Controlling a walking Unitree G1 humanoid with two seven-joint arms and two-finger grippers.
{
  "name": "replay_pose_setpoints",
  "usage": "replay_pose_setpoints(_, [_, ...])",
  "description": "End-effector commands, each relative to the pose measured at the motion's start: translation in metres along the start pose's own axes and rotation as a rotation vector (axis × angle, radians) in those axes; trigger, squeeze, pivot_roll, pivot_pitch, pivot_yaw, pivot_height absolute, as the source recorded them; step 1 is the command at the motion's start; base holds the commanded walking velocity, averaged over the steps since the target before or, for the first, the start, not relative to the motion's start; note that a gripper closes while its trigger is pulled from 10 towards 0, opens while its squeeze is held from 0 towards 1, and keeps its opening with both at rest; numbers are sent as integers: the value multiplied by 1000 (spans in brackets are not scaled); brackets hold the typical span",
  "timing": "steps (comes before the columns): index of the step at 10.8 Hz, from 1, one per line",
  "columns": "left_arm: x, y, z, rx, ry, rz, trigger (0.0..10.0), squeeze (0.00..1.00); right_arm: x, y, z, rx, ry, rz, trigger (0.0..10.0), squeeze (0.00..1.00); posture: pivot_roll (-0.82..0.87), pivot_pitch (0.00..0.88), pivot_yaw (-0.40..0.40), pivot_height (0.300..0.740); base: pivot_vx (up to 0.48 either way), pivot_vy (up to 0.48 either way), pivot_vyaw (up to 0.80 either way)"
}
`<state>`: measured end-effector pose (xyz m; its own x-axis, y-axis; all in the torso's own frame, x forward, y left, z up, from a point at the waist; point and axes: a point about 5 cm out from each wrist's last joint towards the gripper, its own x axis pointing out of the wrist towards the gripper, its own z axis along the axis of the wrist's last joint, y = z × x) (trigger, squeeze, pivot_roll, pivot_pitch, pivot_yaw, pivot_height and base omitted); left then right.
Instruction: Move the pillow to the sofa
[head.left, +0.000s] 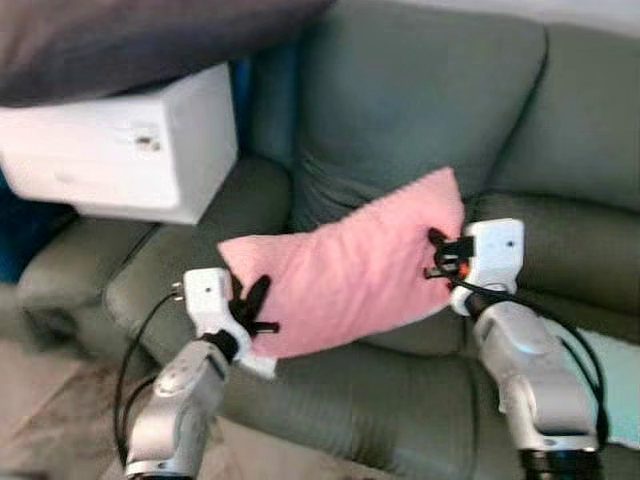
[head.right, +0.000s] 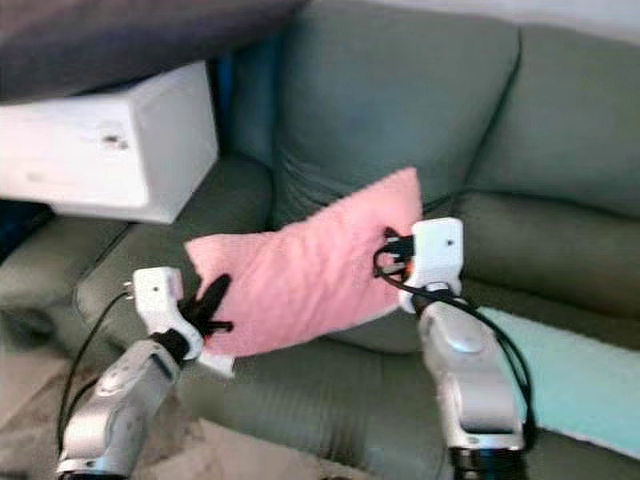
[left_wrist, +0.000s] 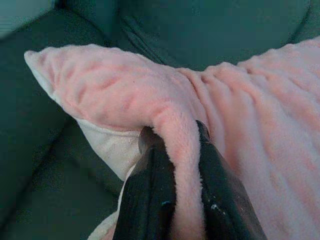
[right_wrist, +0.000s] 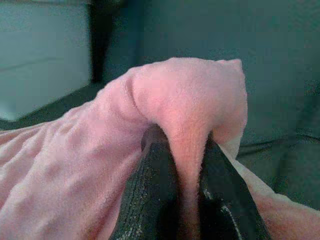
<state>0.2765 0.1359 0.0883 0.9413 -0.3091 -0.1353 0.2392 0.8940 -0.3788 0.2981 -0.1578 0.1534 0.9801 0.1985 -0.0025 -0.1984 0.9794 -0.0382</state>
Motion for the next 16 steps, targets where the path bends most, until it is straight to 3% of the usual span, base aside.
replay_pose_setpoints(1, [-2,1,1,7,0,-4,10000,0,1,4,8,-5,-33,17,10000,0,-193,55,-22,740,0,0,0])
replay_pose_setpoints(6, [-1,1,-3,-1,29,21,10000,0,1,4,7,-3,-24,10,10000,0,-196,57,-20,740,0,0,-783])
replay_pose_setpoints(9, [-1,5,-3,37,23,55,10000,0,1,4,8,-7,-28,13,10000,0,-198,56,-24,740,0,0,-781])
replay_pose_setpoints(12, [-2,19,5,95,-7,107,10000,0,0,3,9,-12,-38,17,10000,0,-201,54,-24,740,196,254,0])
replay_pose_setpoints(13, [-1,22,3,60,3,151,10000,0,0,3,9,-10,-39,16,10000,0,-200,53,-23,740,0,0,0])
replay_pose_setpoints(16, [0,18,0,69,7,153,10000,0,-1,4,8,-10,-36,17,10000,0,-200,56,-19,740,0,0,0])
